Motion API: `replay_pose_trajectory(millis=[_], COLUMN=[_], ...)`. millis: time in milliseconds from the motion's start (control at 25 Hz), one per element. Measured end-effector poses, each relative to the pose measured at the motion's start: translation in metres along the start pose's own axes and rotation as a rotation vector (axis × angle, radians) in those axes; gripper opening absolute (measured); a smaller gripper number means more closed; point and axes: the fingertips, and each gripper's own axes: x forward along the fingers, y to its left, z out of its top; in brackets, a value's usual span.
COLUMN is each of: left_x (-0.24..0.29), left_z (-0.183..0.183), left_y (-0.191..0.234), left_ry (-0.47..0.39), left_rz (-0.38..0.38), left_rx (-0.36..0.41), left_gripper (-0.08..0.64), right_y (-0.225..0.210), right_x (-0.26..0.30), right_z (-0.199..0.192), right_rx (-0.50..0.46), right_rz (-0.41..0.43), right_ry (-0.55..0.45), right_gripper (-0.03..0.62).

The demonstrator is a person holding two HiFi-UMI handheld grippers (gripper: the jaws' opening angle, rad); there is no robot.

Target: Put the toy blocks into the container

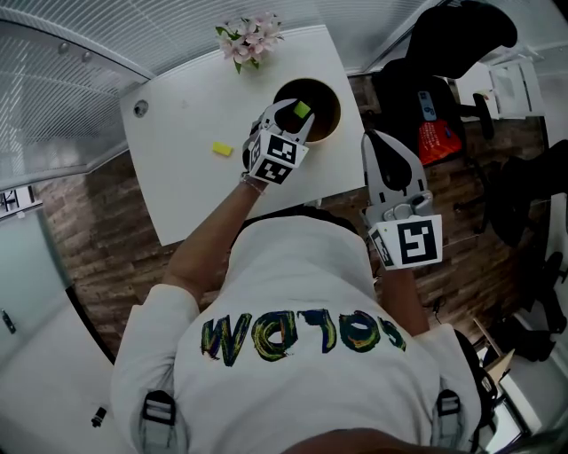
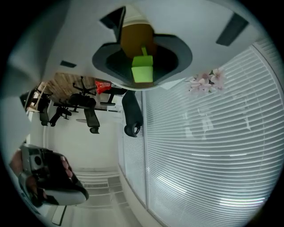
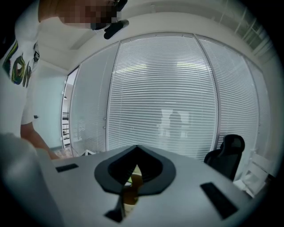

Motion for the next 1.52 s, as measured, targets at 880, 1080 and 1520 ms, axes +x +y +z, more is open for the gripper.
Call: replay_pose_trajectory(millis=[880,1080,1520], left_x=[-0.131,-0.185,-0.268], left_z=[0.061,0.076,0.077], left_y=[0.031,0.044,0.056], left_ry=[-0.230,-0.293,-0.346], left_rz=[0.166,0.251,0.368], left_rx=[-0.164,-0.177,-0.210], left_gripper=[0.144,0.143,0.144], right_y=[0.033,0.053,0.104], right_x=[0.022,0.031,0.051], right_z=[0.010,0.021,0.040], right_rx=[-0.030,-0.048,-0.076], right_rz=[0.125,0.189,0.331], right_ry=[-0.022,-0.045,-0.110], right_gripper=[0.008,0.008,0.008])
